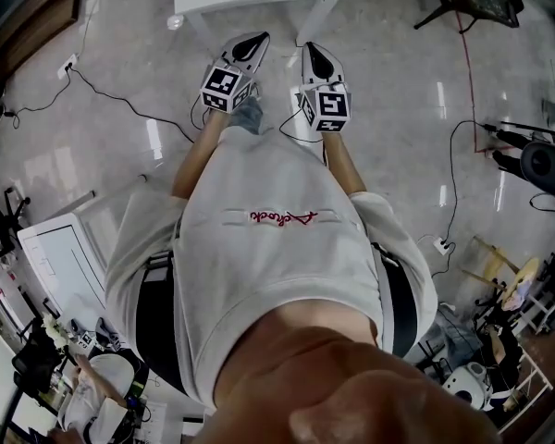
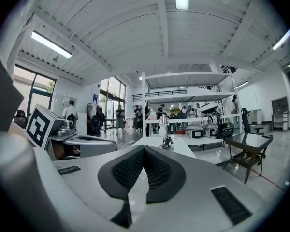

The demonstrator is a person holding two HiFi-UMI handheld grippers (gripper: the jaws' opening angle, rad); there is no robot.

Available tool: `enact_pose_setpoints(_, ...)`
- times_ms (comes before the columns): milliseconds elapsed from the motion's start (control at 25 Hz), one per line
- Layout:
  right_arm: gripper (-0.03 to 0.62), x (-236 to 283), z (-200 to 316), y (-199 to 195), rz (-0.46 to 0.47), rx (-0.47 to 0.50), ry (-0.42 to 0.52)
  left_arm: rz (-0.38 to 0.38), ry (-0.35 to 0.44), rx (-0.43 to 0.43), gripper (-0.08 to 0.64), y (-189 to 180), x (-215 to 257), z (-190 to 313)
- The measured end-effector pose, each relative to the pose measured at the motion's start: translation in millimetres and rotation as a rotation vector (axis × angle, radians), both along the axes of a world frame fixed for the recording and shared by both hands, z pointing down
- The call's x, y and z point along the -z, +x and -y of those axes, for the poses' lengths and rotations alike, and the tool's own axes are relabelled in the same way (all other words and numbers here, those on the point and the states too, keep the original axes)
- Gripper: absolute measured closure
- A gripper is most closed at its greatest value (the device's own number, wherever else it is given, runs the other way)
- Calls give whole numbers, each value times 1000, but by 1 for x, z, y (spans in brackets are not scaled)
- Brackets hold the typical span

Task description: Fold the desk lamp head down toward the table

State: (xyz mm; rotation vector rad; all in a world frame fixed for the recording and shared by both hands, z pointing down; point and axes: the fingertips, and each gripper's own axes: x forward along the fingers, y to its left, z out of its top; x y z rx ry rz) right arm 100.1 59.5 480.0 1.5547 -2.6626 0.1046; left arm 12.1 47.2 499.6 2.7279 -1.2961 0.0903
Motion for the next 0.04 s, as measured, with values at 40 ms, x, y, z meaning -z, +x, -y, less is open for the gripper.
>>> enact_pose_setpoints(40, 574, 0, 0, -1, -1, 2, 0, 0, 0, 0, 534, 0, 0, 0)
